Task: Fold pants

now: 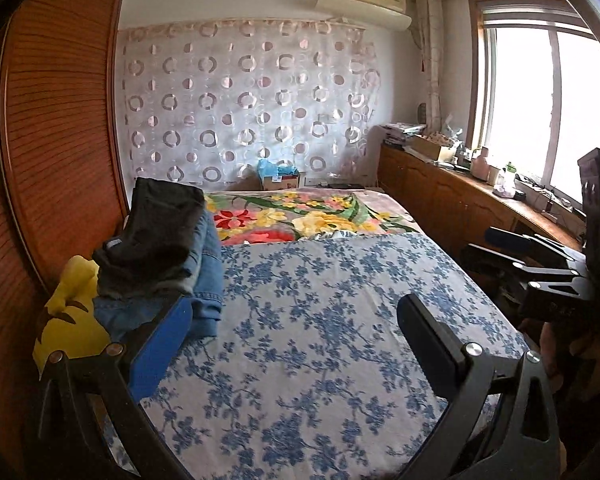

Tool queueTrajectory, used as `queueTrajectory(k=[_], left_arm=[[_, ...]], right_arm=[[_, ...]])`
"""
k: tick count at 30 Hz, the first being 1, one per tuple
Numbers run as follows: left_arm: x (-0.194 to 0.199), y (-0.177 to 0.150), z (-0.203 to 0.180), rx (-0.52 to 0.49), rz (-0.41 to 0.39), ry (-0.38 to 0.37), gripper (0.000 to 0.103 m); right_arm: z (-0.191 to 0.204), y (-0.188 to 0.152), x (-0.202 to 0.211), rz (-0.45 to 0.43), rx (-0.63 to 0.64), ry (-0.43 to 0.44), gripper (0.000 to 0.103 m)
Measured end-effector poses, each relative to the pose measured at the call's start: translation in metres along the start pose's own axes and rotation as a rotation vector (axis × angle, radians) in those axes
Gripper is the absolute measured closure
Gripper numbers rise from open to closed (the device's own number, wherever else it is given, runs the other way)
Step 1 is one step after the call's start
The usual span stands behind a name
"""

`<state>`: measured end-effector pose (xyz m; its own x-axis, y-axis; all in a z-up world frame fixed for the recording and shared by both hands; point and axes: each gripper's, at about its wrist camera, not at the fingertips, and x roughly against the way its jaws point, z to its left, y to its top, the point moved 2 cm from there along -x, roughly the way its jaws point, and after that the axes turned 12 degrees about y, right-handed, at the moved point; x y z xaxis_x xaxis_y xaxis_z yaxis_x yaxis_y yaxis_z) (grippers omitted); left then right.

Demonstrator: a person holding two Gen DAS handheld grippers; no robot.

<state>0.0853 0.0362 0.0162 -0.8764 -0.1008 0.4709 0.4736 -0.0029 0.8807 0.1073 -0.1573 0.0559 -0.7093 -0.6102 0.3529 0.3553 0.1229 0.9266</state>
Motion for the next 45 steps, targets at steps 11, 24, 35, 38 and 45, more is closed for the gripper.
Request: queueTrajectory(k=[11,24,35,38,45], left_arm=[[0.033,-0.002,-0.025,-0.005,-0.021,-0.014,0.001],[0.063,0.01,-0.027,0.01,-0.072,-0.019,0.001],[0.078,0.015,-0.023,0.014,-0.106,-0.002,0.001],[0.077,0.014,-0.022,0.015,-0.103,-0.001,0.001],[0.075,0.013,-0.022,0.016,-0.098,0.001,0.001]], right_arm=[[0.033,-0.01,0.056,-0.05,-0.041,-0.115,0.022],[0.083,-0.029,0.095,-0.123,-0.038,-0.181,0.021],[0.082,-0.041,0.099,-0.145,-0.039,-0.199,0.021],[0.079,-0.039,0.098,-0.144,-0.039,-0.198,0.021],[0.074,-0.037,0.098,-0.142,-0.038,-0.202,0.021]])
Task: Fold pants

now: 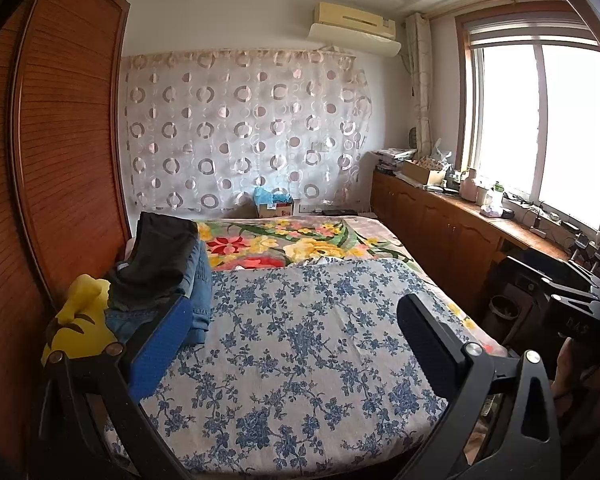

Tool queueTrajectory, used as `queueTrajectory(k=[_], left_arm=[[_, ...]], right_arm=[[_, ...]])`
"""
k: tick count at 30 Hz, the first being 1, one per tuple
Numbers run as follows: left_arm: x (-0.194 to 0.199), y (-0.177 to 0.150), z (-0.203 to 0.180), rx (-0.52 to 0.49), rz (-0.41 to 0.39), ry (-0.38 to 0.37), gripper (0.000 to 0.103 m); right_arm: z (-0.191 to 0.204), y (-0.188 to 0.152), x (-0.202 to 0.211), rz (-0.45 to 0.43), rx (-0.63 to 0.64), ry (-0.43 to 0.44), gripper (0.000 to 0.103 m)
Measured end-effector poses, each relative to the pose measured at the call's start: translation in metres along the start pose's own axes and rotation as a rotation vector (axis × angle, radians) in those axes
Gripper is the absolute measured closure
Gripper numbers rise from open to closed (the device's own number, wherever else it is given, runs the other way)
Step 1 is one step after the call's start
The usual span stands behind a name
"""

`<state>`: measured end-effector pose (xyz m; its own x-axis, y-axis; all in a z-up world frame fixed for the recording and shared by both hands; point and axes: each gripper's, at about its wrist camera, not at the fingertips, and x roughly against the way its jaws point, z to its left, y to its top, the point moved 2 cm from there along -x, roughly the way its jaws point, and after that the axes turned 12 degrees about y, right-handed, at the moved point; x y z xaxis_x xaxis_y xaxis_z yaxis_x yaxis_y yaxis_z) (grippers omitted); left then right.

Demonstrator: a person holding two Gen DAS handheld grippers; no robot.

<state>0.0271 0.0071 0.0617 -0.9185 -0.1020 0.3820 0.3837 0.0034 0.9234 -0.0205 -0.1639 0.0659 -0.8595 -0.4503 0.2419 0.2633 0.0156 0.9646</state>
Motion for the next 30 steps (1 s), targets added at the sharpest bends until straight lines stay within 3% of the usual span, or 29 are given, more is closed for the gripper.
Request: queueTrajectory(k=[30], left_arm=[[-0.002,-0.005,0.012,0.0,0.004,0.026,0.001]], right_arm=[[-0.004,-0.002,-0.002,0.005,0.006,0.008,0.021]])
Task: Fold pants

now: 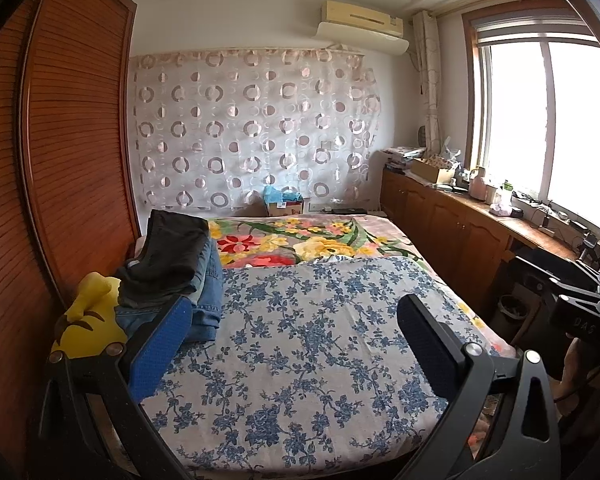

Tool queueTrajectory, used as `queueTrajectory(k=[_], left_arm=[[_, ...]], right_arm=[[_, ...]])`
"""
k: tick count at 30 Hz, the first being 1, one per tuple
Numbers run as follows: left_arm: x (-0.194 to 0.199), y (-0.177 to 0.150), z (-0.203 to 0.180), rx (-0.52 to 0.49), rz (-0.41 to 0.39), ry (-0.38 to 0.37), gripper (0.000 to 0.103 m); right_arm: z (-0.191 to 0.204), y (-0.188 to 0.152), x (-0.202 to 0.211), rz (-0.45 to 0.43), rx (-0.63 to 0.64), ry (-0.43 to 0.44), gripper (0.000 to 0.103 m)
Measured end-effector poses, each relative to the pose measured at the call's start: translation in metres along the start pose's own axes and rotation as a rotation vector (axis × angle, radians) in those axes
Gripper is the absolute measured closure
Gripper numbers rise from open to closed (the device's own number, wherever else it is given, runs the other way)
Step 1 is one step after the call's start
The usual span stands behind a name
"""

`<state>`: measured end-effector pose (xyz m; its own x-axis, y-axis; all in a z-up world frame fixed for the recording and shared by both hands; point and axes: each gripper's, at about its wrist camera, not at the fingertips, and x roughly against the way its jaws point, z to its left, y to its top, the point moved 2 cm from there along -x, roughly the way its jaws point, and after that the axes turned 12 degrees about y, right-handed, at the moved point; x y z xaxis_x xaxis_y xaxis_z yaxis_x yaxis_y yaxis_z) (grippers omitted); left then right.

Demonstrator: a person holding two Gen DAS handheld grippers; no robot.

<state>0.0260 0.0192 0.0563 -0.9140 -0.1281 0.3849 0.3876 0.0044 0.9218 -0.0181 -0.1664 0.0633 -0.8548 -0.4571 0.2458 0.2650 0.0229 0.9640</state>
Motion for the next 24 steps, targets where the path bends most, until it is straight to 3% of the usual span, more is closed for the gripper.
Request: queueTrajectory(k=[24], left_arm=[[0.0011,0.0008,0.0032,-0.004,-0.002,0.018,0.001]], right_arm=[[-0.0012,-0.0014,0.0004,0.001,0.004,0.003,0.021]])
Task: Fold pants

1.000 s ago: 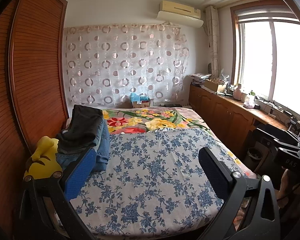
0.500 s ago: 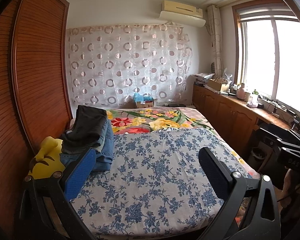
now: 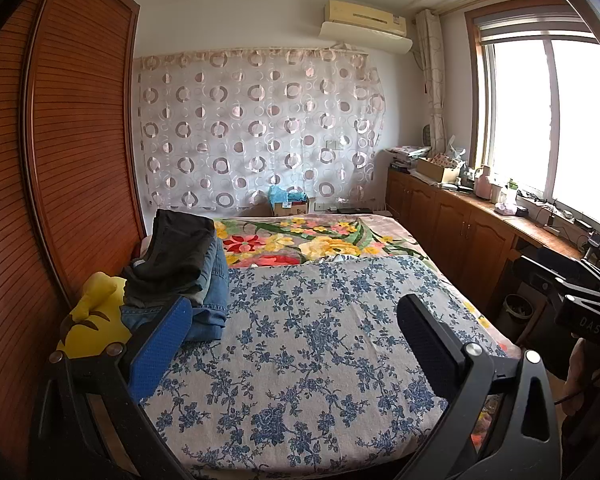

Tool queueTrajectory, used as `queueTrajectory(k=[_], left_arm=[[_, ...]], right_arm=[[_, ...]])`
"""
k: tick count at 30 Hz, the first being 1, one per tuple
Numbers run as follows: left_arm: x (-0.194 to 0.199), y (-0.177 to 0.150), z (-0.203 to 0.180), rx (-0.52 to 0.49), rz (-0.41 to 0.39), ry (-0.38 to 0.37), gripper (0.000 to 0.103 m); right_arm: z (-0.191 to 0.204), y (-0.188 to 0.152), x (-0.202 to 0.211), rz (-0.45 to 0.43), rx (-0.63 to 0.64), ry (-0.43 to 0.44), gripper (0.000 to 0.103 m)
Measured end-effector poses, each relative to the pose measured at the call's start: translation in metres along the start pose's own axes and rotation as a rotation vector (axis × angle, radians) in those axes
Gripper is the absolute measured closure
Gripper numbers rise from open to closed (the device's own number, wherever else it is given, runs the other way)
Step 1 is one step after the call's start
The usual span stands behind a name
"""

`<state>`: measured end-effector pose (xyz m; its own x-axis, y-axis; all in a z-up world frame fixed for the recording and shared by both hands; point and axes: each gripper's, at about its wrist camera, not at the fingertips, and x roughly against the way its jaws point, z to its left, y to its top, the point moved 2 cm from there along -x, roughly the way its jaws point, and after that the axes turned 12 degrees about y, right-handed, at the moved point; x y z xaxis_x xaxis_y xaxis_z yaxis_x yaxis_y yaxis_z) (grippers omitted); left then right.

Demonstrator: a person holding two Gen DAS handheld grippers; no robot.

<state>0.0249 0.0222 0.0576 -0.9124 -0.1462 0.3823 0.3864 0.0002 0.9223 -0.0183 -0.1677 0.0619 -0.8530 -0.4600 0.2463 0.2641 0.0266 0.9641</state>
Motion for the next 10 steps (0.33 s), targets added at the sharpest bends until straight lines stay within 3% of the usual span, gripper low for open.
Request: queueTrajectory(k=[10], left_arm=[[0.0003,-0.0002,0.0015,0.0,0.001,-0.001,0.001]], right_arm=[[-0.001,-0.0003,-0.0001,0.0,0.0,-0.004,0.021]])
